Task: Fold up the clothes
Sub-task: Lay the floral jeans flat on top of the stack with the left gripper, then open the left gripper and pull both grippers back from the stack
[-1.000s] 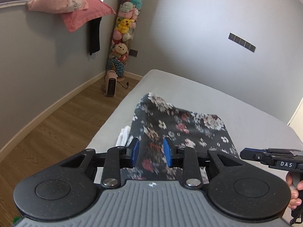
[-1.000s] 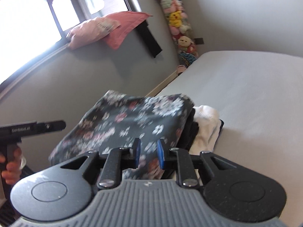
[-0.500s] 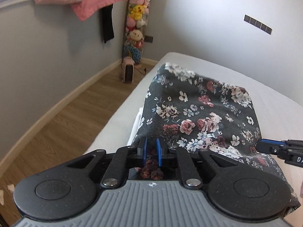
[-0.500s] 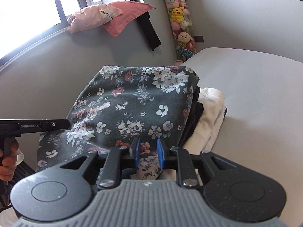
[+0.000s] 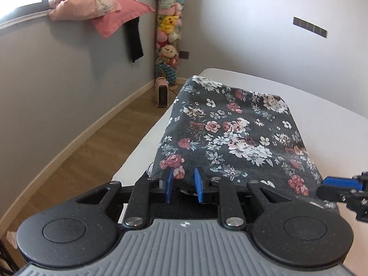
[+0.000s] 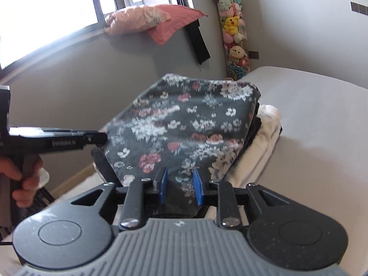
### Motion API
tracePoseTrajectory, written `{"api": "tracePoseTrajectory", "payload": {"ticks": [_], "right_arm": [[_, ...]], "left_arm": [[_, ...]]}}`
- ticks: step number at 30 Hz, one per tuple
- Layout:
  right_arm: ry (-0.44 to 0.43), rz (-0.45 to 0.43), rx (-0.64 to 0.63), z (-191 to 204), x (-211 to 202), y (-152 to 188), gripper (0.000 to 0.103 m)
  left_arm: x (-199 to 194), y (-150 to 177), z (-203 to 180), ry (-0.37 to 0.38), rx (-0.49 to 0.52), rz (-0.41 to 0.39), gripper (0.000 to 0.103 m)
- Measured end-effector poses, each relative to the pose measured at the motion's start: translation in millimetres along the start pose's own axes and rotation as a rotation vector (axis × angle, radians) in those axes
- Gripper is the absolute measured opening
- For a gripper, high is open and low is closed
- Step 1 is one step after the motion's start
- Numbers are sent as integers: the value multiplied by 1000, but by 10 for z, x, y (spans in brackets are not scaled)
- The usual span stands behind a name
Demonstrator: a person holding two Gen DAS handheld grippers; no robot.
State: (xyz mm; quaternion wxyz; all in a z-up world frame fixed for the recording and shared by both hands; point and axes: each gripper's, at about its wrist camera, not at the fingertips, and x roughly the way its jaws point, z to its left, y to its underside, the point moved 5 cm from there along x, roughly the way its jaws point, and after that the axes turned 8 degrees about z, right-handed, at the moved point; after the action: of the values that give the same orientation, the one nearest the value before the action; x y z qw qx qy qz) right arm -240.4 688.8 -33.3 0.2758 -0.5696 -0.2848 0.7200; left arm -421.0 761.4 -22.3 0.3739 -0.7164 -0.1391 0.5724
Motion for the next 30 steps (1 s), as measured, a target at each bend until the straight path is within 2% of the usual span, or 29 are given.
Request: {"api": "tracePoseTrajectory", "payload": {"ticks": [1,3,7,13,18,21,23,25,28,30], "right_arm": [[8,2,6,-1,-25,-9,29],[-2,-9,38,-9,-149,-49,29],[-13,-49,29,47,-522,-69,34],[-15,-139,-6,155,-1133,30,44],[-9,-196,-18,273,-1592,146,53],[-18,-227,-37,363,-1874,229,54],[-14,-253,-50,414,-2056,305,60],[11,-261,-65,464,-2199,406,61],[45,-249,-77,518,-2339,577,62],[53,-237,-60,530,-2402,698,63]], "left_arm": [[-78,-8,-17,1,-1,-5,25],[-285,-9,-86,3,34,-25,32],[-766,69,-277,-45,122,-62,49],[-1454,303,-588,-58,180,-108,53],[-1919,444,-784,-77,173,-148,57],[-2186,525,-898,-89,157,-186,60],[-2347,595,-975,-73,148,-218,69],[-2473,678,-1046,-61,147,-235,78],[-2599,830,-1131,-65,133,-257,83],[-2649,939,-1174,-82,119,-264,89]]}}
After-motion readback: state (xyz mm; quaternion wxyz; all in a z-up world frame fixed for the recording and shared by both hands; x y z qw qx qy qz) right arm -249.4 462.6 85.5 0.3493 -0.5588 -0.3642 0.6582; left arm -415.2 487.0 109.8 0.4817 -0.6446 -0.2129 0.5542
